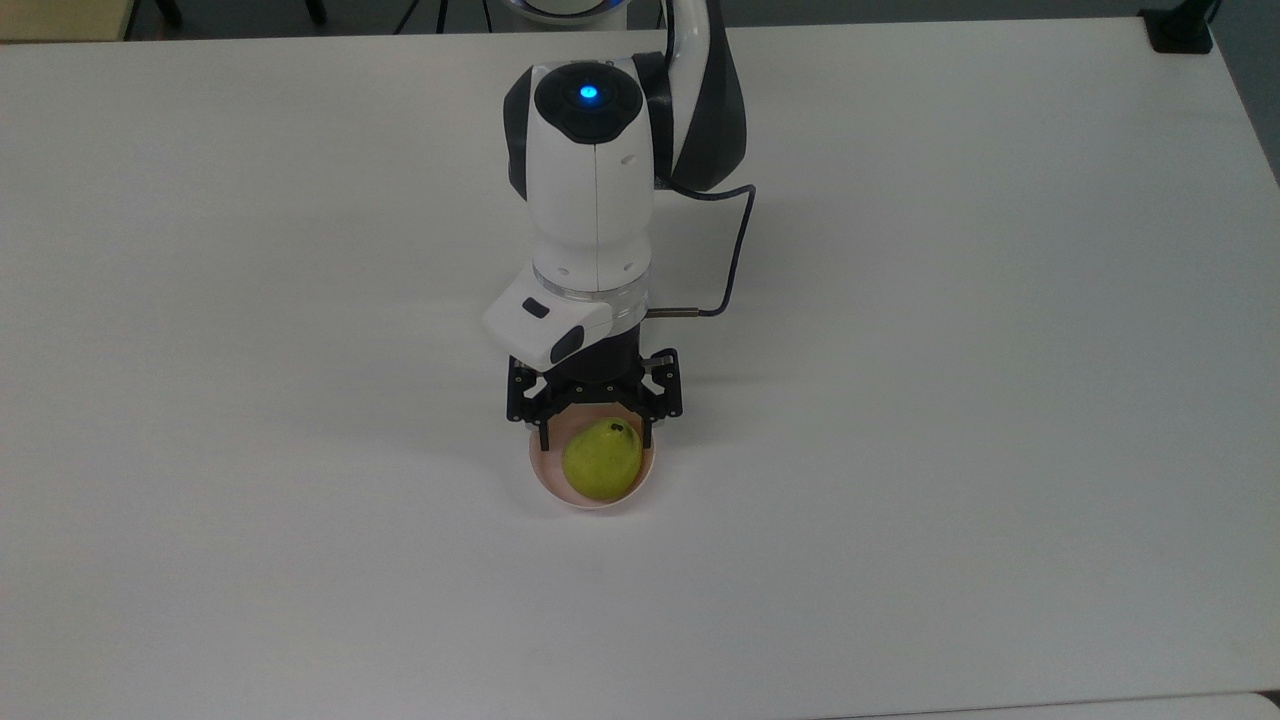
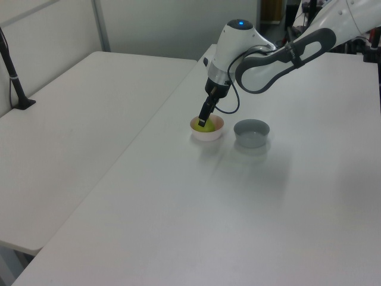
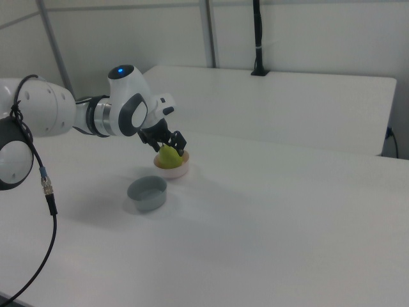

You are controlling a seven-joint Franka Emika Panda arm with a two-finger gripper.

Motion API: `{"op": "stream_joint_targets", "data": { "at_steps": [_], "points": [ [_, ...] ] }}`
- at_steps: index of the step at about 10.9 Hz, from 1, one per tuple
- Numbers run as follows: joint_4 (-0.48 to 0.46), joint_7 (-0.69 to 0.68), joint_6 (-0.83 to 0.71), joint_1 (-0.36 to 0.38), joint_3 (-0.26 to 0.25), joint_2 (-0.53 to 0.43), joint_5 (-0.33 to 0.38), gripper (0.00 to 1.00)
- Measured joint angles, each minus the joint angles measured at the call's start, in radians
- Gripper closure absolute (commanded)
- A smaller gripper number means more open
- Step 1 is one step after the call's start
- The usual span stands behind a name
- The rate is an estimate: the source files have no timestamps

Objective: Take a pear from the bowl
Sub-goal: 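Lower the gripper into the pink bowl around the yellow-green pear, then close the gripper on the pear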

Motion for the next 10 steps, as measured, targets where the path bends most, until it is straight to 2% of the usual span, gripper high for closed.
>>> {"op": "stream_joint_targets", "data": {
  "at_steps": [2,3,6,10],
  "points": [
    [0.0,0.0,0.016,0.0,0.0,0.014,-0.008,0.21],
    [0.001,0.0,0.016,0.0,0.0,0.019,-0.011,0.22],
    [0.004,0.0,0.017,0.0,0.0,0.026,-0.013,0.5],
    [0.009,0.0,0.017,0.001,0.0,0.028,-0.024,0.55]
  ]
}}
